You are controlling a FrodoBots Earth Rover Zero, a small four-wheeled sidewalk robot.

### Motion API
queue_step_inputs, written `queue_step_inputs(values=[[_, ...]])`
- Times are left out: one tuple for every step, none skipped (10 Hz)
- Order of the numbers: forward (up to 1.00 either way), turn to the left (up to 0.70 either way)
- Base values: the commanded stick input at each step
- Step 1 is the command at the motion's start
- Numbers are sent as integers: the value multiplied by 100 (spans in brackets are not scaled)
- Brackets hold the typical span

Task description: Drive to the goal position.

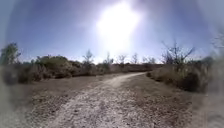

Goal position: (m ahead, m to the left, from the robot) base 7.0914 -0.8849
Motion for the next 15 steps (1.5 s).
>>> queue_step_inputs(values=[[70, 0], [70, -1], [70, -2], [70, -4], [70, -6], [70, -8], [70, -10], [70, -11], [70, -10], [70, -7], [70, -4], [70, -2], [70, -1], [70, 0], [70, 0]])
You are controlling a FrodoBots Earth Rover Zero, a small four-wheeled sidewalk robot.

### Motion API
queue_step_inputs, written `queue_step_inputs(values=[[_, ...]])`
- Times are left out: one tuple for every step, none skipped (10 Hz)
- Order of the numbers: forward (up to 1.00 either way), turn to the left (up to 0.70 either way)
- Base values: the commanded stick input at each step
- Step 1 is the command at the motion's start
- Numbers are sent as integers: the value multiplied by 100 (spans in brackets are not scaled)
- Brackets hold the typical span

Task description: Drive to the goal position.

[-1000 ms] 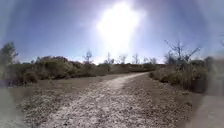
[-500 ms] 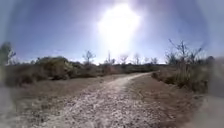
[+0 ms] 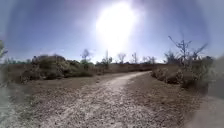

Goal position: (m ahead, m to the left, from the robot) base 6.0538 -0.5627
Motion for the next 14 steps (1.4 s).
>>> queue_step_inputs(values=[[70, 0], [70, 0], [70, 0], [70, 0], [70, 0], [70, 0], [70, 0], [70, 0], [70, 0], [70, 0], [70, -1], [70, -3], [70, -3], [70, -3]])
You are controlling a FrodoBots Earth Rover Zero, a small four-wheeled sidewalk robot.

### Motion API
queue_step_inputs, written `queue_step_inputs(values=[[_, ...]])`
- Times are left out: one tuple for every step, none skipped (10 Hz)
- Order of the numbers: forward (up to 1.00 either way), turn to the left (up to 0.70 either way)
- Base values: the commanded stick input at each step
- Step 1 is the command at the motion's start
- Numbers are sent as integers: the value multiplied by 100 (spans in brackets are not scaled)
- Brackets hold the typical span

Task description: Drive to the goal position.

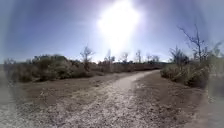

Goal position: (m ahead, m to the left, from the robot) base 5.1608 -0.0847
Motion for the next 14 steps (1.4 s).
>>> queue_step_inputs(values=[[70, -4], [70, -4], [70, -4], [70, -5], [70, -6], [70, -6], [70, -6], [70, -6], [70, -7], [70, -7], [70, -7], [70, -7], [70, -7], [70, -7]])
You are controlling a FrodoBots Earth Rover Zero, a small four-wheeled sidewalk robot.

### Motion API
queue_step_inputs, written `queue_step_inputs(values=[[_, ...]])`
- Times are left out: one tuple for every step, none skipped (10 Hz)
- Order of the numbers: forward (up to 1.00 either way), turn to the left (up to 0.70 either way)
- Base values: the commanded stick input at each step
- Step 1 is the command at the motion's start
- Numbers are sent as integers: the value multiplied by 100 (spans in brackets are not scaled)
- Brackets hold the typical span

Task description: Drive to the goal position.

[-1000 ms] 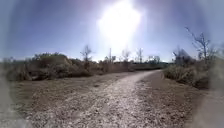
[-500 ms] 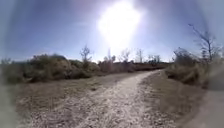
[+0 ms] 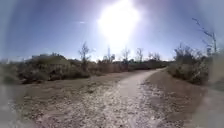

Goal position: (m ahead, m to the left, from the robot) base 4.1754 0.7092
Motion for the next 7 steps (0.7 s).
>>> queue_step_inputs(values=[[70, -7], [70, -7], [70, -7], [70, -8], [70, -9], [70, -10], [70, -11]])
